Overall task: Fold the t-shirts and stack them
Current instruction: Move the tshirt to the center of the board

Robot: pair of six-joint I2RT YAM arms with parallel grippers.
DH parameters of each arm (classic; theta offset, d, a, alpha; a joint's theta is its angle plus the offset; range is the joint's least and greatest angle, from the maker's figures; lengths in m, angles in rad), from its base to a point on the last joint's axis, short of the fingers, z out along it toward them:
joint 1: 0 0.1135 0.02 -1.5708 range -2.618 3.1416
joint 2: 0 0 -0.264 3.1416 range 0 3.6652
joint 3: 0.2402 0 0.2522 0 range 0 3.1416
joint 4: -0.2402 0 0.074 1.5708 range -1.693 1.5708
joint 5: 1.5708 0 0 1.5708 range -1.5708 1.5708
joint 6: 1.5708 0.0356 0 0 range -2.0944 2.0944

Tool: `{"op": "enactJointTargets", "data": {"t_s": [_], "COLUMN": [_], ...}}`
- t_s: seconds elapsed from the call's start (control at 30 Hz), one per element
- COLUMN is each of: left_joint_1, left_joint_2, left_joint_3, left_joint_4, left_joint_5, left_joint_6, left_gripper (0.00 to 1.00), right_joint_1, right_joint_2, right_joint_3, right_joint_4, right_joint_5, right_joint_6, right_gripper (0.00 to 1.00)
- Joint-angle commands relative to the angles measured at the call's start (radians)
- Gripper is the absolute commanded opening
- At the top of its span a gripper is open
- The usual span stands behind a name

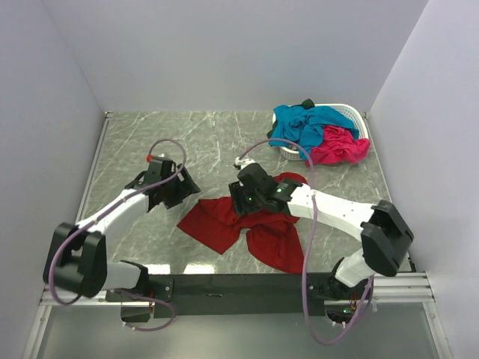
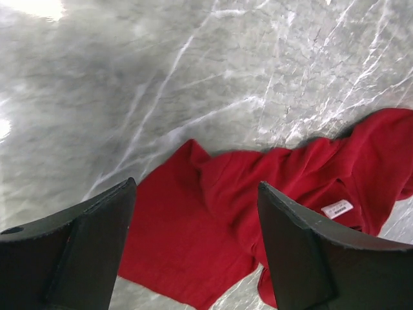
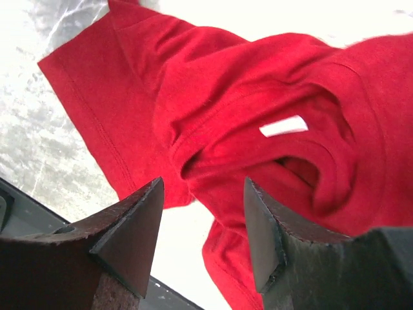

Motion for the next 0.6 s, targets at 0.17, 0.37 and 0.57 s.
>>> {"op": "enactJointTargets", "data": {"t_s": [0.17,0.37,0.57], "left_joint_1": [-0.057,-0.083,-0.096], "left_joint_2": [0.171,0.225,0.243], "left_joint_3": [0.138,0.162,0.158], "left_joint_4": [0.057,0.022,0.035], "left_joint_5": [0.057,0.073,0.096], "left_joint_6": [-0.029,-0.028,-0.035], "left_gripper": [0.79,0.75,0.74], "right_joint_1": [-0.06,-0.126,-0.205], "right_joint_2": [-0.192,-0.282,-0.361], "right_joint_3": [-0.119,-0.17,-0.231], "right_joint_4": [0.001,-0.006,0.004], "right_joint_5": [0.112,0.131,0.122], "right_joint_6": [0.12,0.172,0.212], "right_gripper": [0.6,0.6,0.6]}}
